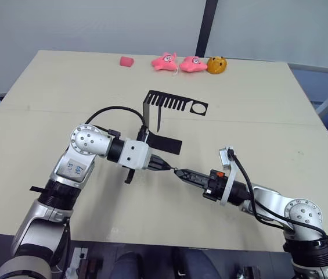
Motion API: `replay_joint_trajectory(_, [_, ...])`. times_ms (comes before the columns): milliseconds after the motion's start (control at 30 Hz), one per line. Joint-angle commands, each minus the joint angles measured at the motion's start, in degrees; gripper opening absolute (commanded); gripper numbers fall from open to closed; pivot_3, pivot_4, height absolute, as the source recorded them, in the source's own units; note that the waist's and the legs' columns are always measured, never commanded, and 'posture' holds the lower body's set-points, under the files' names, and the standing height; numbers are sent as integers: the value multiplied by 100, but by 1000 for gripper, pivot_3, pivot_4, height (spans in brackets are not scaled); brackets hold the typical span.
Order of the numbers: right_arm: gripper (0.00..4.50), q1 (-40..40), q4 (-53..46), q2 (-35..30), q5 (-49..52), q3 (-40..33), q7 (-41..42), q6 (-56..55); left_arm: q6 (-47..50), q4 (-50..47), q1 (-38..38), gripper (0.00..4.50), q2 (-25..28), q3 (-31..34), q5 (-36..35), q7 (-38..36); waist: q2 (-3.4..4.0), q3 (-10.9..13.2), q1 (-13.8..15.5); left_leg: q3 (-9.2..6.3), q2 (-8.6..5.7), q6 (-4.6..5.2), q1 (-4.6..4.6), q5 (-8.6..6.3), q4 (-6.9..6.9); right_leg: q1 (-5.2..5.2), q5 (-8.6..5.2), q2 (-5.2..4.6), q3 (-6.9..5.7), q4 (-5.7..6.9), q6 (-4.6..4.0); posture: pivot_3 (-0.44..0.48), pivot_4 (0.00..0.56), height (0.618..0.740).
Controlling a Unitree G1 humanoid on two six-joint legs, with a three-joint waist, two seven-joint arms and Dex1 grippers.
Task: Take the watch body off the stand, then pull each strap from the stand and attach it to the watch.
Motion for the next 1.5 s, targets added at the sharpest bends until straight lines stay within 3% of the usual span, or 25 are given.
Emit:
replay_joint_trajectory(33, [1598,-57,-183,-19,251,130,-17,56,-34,-383,-198,0,-126,-141,-11,85,0,0,1,0,0,0,0,0,0,0,0,0,0,0,0,0,150,740])
replay_joint_trajectory(533, [1598,-218,3,-93,364,260,-170,104,219,-573,-277,0,-139,-350,384,227,0,0,1,0,0,0,0,0,0,0,0,0,0,0,0,0,150,740])
replay_joint_trajectory(1500, [1598,-91,-84,-26,405,239,-385,-12,948,-1129,232,0,412,-254,258,201,0,0,3,0,1,0,0,0,1,0,0,-1,0,1,0,0,150,740])
